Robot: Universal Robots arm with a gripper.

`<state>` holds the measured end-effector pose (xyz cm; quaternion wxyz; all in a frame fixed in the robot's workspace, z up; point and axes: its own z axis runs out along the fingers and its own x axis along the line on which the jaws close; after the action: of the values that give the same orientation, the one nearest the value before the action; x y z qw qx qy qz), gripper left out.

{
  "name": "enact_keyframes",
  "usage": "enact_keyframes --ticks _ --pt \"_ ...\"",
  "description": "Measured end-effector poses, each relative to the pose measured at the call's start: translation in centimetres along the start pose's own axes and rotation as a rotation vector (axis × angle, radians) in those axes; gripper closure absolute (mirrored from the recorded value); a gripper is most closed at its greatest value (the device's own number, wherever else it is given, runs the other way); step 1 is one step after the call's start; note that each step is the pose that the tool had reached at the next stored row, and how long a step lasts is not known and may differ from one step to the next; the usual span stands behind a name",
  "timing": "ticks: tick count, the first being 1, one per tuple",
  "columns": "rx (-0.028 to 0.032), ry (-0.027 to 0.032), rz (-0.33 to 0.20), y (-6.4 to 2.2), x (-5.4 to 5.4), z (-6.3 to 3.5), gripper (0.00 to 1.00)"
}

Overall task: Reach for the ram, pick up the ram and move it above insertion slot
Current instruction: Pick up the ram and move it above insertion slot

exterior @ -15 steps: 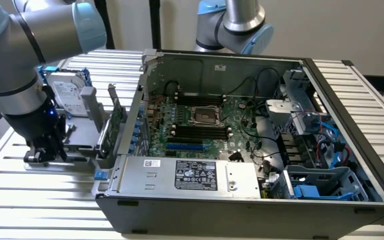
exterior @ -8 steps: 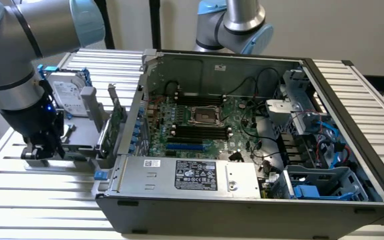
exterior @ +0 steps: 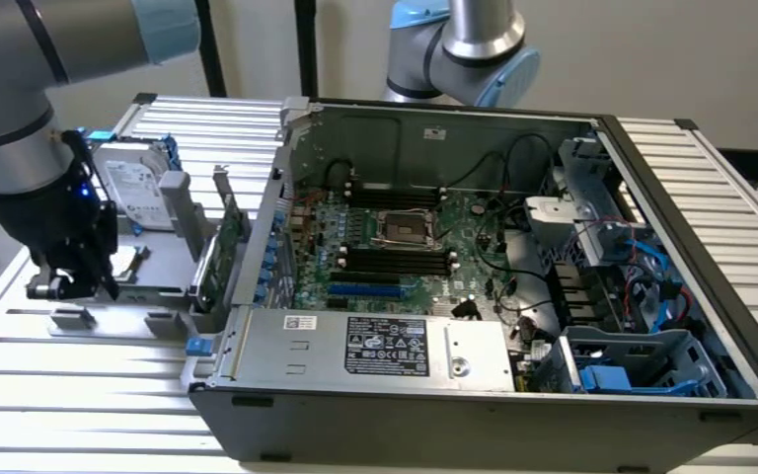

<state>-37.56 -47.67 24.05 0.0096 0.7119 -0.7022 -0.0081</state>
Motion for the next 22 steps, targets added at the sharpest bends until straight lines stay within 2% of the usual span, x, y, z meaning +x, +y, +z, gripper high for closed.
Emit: enact_keyframes --ticks 4,11,22 --pt "0.0001 0.0 -0.007 -0.17 0.0 -1.83 0.86" --pt "0.0001 -0.0047 -0.026 -1.21 0.0 -5.02 0.86" --pt "-0.0013 -0.0089 -0.046 -3.62 0.1 -10.09 0.86"
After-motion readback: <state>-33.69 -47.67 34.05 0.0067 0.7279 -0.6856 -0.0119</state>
